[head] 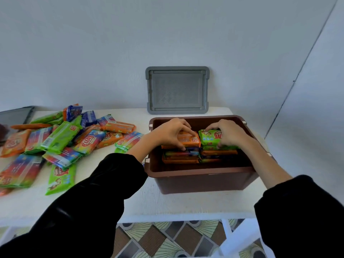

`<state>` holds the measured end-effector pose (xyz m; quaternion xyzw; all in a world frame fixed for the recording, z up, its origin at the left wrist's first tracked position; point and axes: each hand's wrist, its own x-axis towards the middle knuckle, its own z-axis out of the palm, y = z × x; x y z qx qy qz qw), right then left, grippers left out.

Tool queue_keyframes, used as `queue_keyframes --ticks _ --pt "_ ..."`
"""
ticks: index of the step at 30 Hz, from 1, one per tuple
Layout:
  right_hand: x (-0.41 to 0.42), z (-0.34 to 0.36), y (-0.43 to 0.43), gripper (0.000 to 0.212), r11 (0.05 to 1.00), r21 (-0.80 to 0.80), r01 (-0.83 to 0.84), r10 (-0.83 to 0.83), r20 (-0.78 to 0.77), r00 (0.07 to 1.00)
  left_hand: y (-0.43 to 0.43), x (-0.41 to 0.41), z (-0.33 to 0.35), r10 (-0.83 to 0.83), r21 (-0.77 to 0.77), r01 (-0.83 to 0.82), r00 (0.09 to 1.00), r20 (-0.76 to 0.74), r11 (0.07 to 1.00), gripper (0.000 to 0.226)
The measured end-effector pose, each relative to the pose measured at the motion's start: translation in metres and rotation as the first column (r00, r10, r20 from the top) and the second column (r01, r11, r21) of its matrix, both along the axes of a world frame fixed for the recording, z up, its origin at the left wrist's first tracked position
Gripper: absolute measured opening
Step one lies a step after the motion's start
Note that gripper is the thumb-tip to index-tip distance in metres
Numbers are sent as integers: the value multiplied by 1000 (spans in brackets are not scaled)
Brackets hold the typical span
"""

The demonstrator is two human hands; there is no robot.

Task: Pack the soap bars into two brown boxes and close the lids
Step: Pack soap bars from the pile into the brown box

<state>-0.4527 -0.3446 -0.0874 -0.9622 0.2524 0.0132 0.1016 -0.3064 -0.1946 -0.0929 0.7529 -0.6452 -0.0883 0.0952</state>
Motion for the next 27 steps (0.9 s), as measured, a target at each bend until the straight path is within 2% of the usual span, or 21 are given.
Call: queue_keyframes --ticks 7,17,21,24,27 --pt "-2 -9 0 66 999 40 -7 3 103 995 3 -4 -6 19 15 -20 997 69 1000 58" --pt "-3 -8 3 67 998 53 -22 17 88 996 8 -6 -5 42 -23 -40 997 68 999 57" --pt "1 7 10 64 982 180 -57 22 194 981 22 -8 6 99 -213 -123 988 -119 969 40" --pt "16 25 30 59 978 182 -102 44 300 953 48 0 17 202 -391 -283 951 -236 876 30" --pt "41 37 65 56 961 191 -201 117 379 918 90 17 27 310 -460 -416 905 -291 784 26"
